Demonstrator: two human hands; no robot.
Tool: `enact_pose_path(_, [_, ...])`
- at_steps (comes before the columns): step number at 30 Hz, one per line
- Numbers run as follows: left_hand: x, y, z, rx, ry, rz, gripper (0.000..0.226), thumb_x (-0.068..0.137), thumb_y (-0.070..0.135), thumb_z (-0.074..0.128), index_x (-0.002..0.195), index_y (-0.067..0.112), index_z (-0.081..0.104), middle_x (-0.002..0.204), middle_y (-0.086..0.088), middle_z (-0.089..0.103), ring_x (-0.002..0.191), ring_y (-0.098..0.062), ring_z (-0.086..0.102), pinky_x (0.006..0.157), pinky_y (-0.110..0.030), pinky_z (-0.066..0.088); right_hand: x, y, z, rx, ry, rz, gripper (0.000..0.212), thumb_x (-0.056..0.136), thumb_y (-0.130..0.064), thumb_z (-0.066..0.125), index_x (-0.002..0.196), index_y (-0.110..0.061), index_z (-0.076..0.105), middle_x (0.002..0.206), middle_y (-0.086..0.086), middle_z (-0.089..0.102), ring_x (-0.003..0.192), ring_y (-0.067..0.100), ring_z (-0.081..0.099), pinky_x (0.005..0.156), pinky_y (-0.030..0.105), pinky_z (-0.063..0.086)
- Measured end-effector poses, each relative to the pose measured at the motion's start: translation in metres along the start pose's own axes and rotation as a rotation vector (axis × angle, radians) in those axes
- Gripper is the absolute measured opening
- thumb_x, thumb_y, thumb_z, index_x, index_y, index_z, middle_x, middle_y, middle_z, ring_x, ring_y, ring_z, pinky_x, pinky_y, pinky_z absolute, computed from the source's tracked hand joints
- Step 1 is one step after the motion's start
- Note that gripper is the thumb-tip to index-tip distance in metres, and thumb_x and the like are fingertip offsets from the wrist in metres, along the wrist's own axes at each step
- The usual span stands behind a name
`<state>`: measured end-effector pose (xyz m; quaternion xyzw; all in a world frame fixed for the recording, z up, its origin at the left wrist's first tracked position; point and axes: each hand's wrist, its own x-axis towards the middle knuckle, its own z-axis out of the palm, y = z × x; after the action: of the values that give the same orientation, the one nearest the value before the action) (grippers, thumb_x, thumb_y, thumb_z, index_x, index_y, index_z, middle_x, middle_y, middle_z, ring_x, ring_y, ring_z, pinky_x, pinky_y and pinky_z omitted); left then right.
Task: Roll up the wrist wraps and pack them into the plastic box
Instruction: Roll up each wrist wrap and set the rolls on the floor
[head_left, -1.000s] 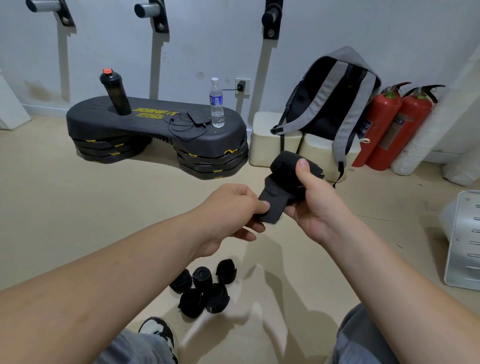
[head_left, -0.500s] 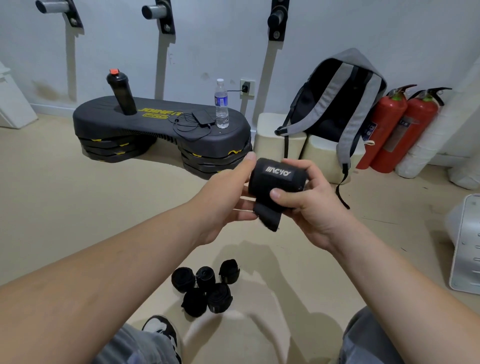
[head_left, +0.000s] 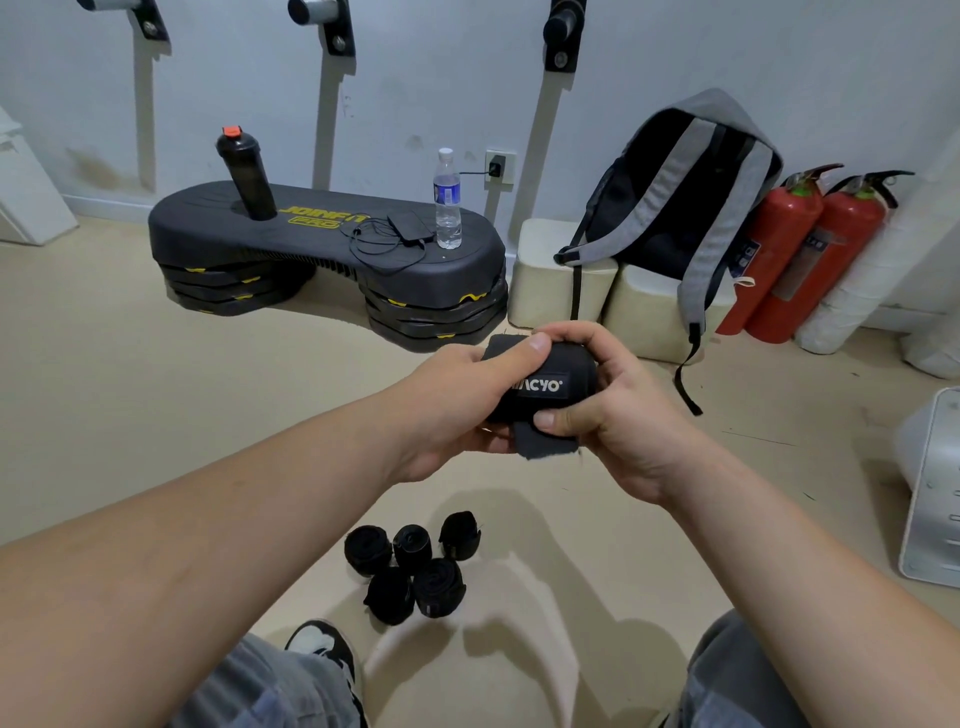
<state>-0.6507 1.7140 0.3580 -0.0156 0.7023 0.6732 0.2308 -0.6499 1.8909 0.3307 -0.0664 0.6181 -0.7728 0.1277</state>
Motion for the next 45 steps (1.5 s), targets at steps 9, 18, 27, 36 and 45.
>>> enact_pose_path(9, [0.006, -0.003, -0.002, -0.022, 0.096, 0.128, 0.041, 0.097, 0.034, 0.077, 0.131, 0.014, 0.064, 0.122, -0.011, 0.076, 0.104, -0.031, 0.077, 0.090, -0.052, 0.065, 0.000, -0.011, -0.002, 0.253, -0.045, 0.179, 0.050, 0.087, -0.014, 0.067, 0.137, -0.015, 0.067, 0.132, 0.017, 0.067, 0.106, 0.033, 0.065, 0.092, 0.046, 0.055])
enact_pose_path(18, [0.001, -0.004, 0.000, 0.350, 0.243, 0.433, 0.057, 0.076, 0.009, 0.092, 0.119, 0.027, 0.058, 0.111, 0.010, 0.065, 0.093, -0.005, 0.067, 0.070, -0.019, 0.055, -0.006, -0.017, 0.005, 0.203, 0.056, 0.354, 0.052, 0.086, -0.052, 0.072, 0.119, -0.012, 0.077, 0.105, 0.014, 0.077, 0.093, 0.031, 0.075, 0.098, 0.047, 0.061])
enact_pose_path(27, [-0.002, -0.006, -0.004, 0.379, 0.155, 0.388, 0.062, 0.075, 0.024, 0.096, 0.123, 0.029, 0.056, 0.120, 0.009, 0.065, 0.095, -0.009, 0.070, 0.073, -0.025, 0.062, -0.004, -0.009, -0.002, 0.167, 0.050, 0.249, 0.030, 0.102, -0.020, 0.063, 0.130, -0.009, 0.067, 0.124, 0.018, 0.076, 0.104, 0.029, 0.075, 0.097, 0.041, 0.062])
enact_pose_path(36, [-0.012, -0.020, 0.006, 0.576, 0.072, 0.337, 0.063, 0.074, 0.023, 0.094, 0.125, 0.032, 0.059, 0.107, 0.007, 0.072, 0.091, -0.010, 0.073, 0.075, -0.031, 0.064, -0.017, -0.006, -0.005, -0.008, 0.133, 0.190, 0.052, 0.074, 0.022, 0.066, 0.107, -0.017, 0.072, 0.109, 0.021, 0.072, 0.092, 0.035, 0.074, 0.074, 0.035, 0.060])
enact_pose_path(45, [-0.017, -0.038, 0.015, 0.898, 0.074, 0.293, 0.047, 0.079, 0.033, 0.085, 0.114, 0.021, 0.055, 0.102, 0.006, 0.067, 0.094, -0.020, 0.067, 0.080, -0.042, 0.058, -0.041, 0.009, 0.001, -0.326, 0.019, 0.315, 0.042, 0.096, -0.035, 0.077, 0.131, -0.019, 0.060, 0.118, 0.007, 0.076, 0.085, 0.019, 0.075, 0.087, 0.045, 0.065])
